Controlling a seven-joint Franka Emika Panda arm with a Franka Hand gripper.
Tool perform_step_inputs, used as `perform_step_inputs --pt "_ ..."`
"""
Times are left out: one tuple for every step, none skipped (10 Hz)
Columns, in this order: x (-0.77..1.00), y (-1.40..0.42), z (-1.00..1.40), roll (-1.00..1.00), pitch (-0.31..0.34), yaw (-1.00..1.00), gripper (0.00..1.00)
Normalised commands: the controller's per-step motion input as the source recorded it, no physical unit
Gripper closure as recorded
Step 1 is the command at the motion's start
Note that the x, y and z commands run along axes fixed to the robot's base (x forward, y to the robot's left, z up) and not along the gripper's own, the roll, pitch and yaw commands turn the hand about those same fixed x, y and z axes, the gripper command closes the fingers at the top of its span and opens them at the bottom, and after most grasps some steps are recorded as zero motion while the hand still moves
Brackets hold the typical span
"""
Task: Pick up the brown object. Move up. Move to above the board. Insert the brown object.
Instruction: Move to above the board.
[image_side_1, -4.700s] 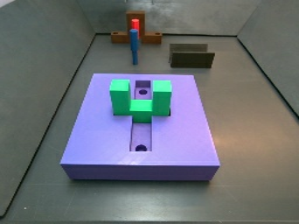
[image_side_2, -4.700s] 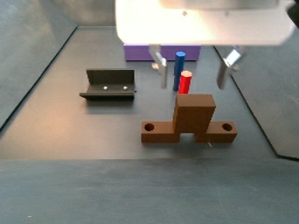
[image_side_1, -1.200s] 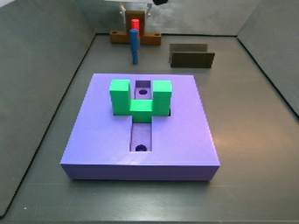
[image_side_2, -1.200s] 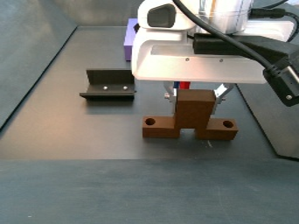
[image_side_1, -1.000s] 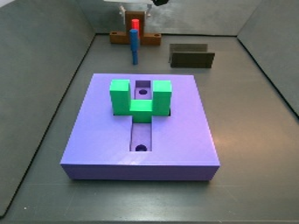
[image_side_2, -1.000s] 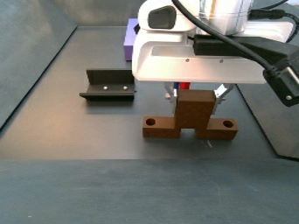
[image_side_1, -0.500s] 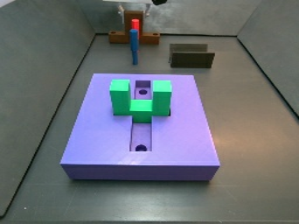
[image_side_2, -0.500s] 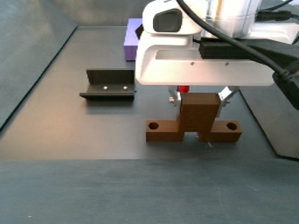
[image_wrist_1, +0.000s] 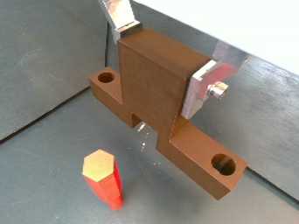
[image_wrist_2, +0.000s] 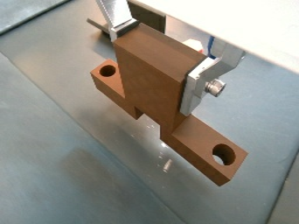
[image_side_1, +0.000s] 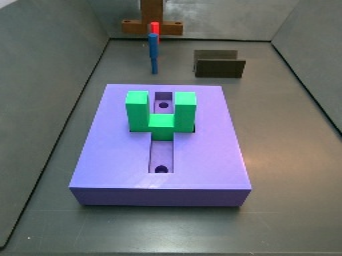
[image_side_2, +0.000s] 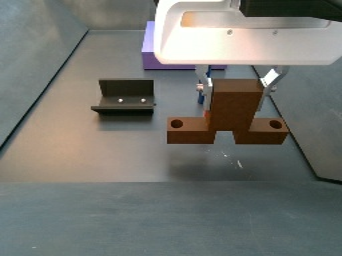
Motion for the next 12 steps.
perform_step_inputs --pt "-0.01 0.00 1.40 -0.03 0.012 -0.01 1.00" --pt "-0.05 -0.01 1.40 -0.01 0.041 -0.01 1.00" --pt "0.00 -0.01 1.40 0.02 0.028 0.00 1.00" --pt "0.04 0.01 1.40 -0.01 0.065 0.00 1.00" --pt "0.01 0.00 0.73 -0.01 0.089 -0.01 1.00" --pt "0.01 0.00 0.46 0.01 0.074 0.00 1.00" --pt "0.15 -1.40 0.15 -0.12 0.209 0.10 1.00" --pt "0.15 -1.40 0.14 -0.07 0.197 0.09 1.00" --pt "0.15 -1.40 0.14 -0.03 0.134 0.06 1.00" --pt "0.15 -1.40 0.14 -0.05 0.063 0.04 1.00" --pt "0.15 -1.40 0.15 -0.04 0.037 0.02 1.00" --pt "0.14 -1.40 0.15 -0.01 0.030 0.02 1.00"
